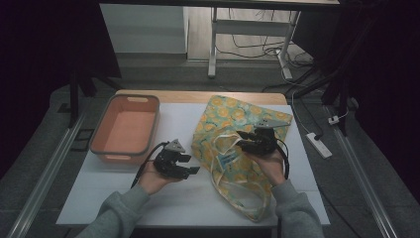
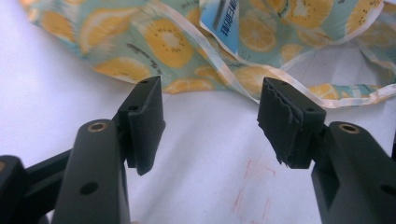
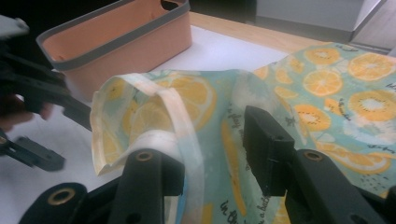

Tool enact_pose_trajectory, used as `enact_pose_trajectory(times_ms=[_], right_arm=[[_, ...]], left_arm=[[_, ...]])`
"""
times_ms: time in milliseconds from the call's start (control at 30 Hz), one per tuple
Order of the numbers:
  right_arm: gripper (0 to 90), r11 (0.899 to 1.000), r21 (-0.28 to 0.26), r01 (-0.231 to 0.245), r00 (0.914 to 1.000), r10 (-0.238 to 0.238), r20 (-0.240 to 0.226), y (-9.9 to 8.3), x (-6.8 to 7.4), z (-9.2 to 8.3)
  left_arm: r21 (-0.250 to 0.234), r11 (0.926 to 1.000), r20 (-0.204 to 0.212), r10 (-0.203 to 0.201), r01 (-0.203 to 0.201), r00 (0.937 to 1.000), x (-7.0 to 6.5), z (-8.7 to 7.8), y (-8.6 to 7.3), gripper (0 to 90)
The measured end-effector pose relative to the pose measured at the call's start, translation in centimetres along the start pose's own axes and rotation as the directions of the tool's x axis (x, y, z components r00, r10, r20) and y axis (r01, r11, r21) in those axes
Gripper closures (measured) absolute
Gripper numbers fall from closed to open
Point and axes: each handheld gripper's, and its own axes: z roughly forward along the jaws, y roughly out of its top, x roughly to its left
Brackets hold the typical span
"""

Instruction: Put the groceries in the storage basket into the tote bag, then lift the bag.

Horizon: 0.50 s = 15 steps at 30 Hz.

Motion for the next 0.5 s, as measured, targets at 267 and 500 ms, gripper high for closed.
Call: enact_pose_trajectory(times_ms=[267,500], right_arm=[[53.1,1.000,0.024,-0.007,0.9999,0.007,-0.008,-0.7,0.8,-0.2],[48.4,0.999,0.041,0.002,0.9999,-0.002,-0.017,-1.9,1.9,-1.3]], left_arm=[[0.014,0.9976,-0.002,-0.067,0.067,0.9977,0.5,3.1,1.6,42.2],[-0.002,0.9883,-0.022,-0.152,0.152,0.9881,2.2,5.5,2.8,42.1]])
